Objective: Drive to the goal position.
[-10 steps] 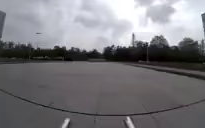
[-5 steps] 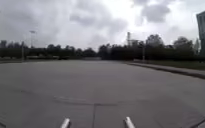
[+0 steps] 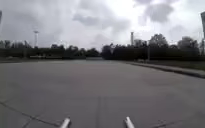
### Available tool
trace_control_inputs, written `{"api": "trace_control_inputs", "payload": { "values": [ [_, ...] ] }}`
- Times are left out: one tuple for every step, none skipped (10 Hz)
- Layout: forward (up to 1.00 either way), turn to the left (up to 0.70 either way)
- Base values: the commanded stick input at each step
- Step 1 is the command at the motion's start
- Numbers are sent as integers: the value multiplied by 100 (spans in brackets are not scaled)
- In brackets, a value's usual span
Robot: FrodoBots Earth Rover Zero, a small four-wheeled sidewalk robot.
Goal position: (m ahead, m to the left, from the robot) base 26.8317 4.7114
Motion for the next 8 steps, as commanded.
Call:
{"api": "trace_control_inputs", "payload": {
  "values": [
    [100, 0],
    [100, 0],
    [100, 0],
    [100, 0],
    [100, 0],
    [100, 0],
    [100, 0],
    [100, 0]
  ]
}}
